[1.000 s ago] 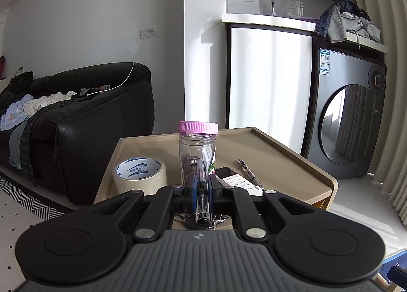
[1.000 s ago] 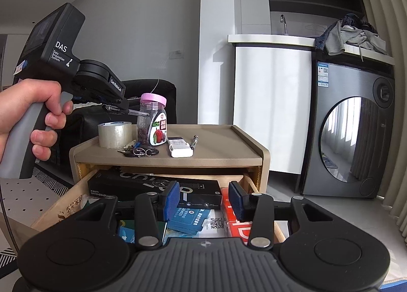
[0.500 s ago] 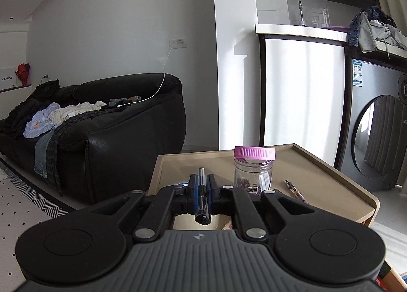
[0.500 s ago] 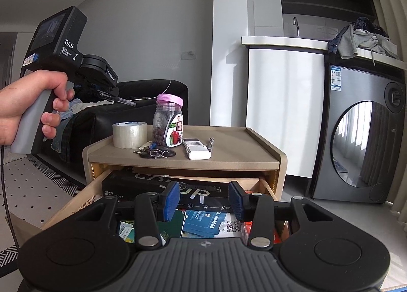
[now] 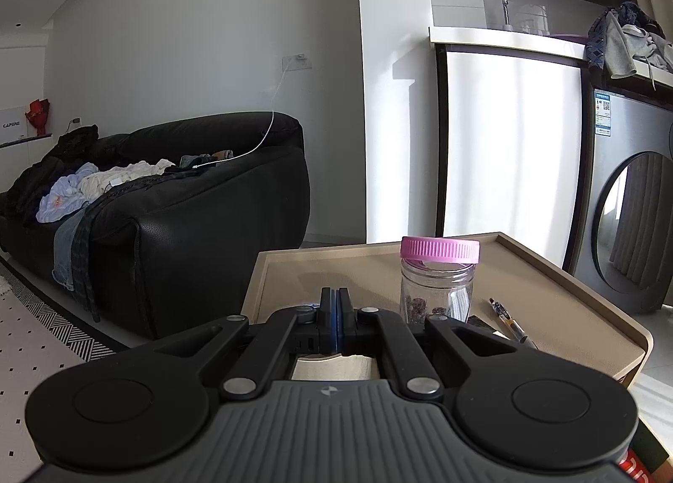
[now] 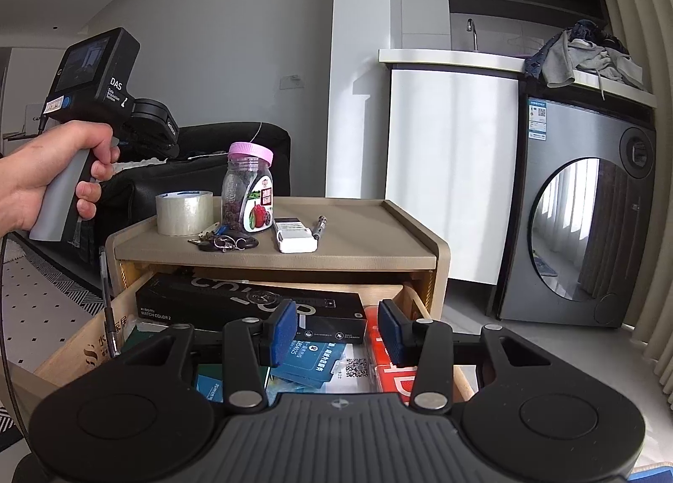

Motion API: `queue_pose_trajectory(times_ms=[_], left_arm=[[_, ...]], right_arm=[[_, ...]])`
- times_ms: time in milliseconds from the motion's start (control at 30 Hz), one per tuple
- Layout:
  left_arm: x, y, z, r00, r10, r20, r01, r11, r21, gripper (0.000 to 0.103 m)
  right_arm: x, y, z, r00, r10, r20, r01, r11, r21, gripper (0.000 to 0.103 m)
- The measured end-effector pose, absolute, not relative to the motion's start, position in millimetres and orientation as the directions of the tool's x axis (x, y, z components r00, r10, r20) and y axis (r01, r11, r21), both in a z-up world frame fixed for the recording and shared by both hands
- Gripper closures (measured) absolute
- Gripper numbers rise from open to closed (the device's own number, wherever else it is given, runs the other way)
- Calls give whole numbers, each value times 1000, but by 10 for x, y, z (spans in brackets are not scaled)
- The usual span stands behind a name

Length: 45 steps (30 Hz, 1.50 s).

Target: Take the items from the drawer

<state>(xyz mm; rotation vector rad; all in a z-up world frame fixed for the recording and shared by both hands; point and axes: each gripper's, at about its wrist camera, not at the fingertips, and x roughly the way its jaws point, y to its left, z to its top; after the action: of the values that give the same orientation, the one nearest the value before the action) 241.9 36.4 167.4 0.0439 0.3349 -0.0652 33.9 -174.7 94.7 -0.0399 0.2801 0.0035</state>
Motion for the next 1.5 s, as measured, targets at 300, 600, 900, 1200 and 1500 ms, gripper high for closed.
queue_pose_trajectory(times_ms=[300, 600, 900, 1200, 1500], left_arm=[[2201, 391, 1573, 933, -16, -360, 40, 997, 60, 102], [1935, 351, 1404, 891, 3, -455, 38, 996, 81, 88], [1705, 416, 1220, 824, -9, -566, 54, 997, 63, 60], [1757, 615, 1045, 699, -139, -701, 60, 989, -137, 55], [1917, 731, 810, 592, -160, -790, -29, 975, -219, 53]], right_arm=[[320, -1644, 911, 959, 34, -280, -46, 998, -36, 56], [249, -1625, 894, 957, 50, -285, -57, 998, -17, 56], [199, -1600, 830, 953, 79, -294, -77, 997, 17, 56], [155, -1644, 790, 952, 88, -293, -76, 996, 52, 56], [87, -1827, 761, 954, 68, -292, -41, 995, 96, 56]])
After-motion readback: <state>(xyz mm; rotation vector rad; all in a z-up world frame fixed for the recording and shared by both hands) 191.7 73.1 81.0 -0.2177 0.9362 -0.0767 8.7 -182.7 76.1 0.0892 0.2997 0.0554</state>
